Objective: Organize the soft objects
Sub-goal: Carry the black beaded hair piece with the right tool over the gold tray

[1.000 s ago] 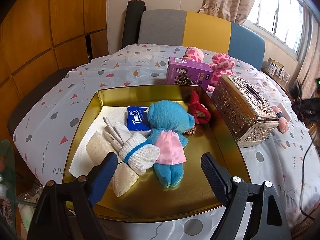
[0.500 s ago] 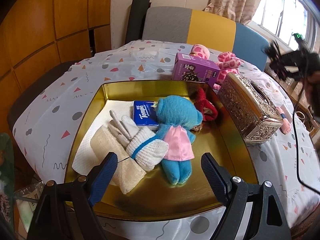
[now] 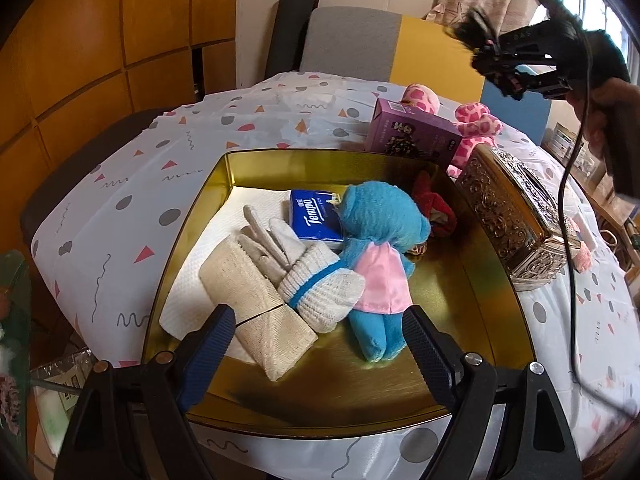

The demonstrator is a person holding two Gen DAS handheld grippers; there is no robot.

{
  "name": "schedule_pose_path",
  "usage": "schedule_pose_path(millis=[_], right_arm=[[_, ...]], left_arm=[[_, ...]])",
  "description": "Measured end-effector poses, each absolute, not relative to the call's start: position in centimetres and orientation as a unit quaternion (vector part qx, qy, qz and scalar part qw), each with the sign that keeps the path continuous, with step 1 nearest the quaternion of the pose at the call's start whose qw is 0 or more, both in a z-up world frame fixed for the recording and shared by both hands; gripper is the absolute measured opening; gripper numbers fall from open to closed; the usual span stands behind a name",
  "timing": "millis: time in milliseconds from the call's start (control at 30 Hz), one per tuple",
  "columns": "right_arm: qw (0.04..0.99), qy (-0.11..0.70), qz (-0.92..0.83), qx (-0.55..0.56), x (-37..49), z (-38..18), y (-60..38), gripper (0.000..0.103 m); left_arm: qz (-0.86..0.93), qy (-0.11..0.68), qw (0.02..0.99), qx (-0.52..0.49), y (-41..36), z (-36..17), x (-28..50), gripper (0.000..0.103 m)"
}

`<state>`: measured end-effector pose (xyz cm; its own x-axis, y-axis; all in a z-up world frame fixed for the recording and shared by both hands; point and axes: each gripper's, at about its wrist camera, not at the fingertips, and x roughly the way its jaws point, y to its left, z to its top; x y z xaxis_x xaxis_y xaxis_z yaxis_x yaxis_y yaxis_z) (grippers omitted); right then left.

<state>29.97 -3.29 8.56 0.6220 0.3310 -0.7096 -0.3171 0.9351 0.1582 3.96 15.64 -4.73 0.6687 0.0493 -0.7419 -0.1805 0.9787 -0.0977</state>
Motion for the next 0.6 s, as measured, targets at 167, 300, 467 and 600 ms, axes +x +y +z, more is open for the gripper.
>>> schedule_pose_path(millis=[167,300,467,600], right_arm=[[0.876,0.412,0.25,-0.029,27.5,6.7,0.1,0.03],[0.851,0.433,0.29,-0.059,25.1,4.4,1.9,0.03],[0.824,0.475,0.3,-0.077,22.0,1.0,2.8,0.03],[0.811,0.506,0.285,-0.067,20.0,-1.7,2.4,0.03]], left_arm=[[0.068,0.402,0.909,-0.084,16.0,-4.7,3.9,0.086],[0.07,0.401,0.909,-0.085,16.2,-4.7,3.7,0.086],[0.07,0.4,0.91,-0.084,16.2,-4.6,3.5,0.086],[0.072,0.398,0.911,-0.082,16.1,-4.5,3.2,0.086]])
